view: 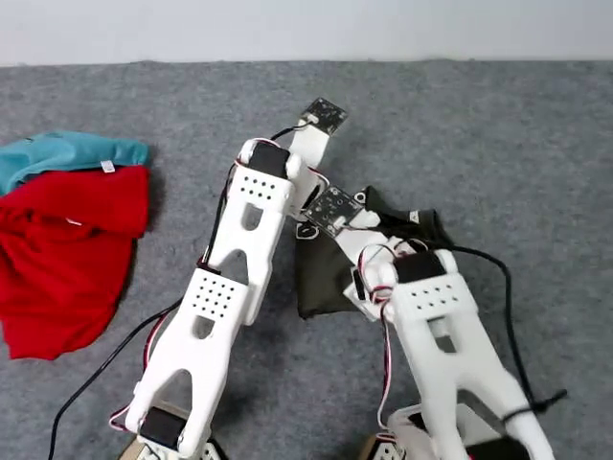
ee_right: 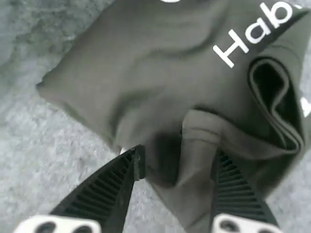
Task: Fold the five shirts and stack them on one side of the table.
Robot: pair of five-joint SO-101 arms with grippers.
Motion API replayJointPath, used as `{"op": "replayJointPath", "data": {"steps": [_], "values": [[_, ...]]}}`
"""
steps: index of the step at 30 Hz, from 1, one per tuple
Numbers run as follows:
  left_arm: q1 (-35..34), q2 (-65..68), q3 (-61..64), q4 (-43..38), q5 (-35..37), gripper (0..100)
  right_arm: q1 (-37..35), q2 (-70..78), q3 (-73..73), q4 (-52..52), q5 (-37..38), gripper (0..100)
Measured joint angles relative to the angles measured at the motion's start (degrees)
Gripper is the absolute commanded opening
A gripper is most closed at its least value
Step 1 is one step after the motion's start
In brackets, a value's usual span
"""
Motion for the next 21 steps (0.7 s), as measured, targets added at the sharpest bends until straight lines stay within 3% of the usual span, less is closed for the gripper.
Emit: {"op": "replayJointPath", "data": {"steps": [4, 14, 21], "values": [[0.3, 0.0, 0.0, 0.0, 0.0, 20, 2.7, 5.0, 0.0, -3.3, 0.0, 23.0], [0.4, 0.6, 0.0, 0.0, 0.1, 20, 18.5, 14.0, 0.2, -9.2, 0.0, 23.0], [0.5, 2.5, -0.8, -0.4, 0.4, 20, 21.2, 12.0, 0.2, -5.3, 0.1, 23.0]]}}
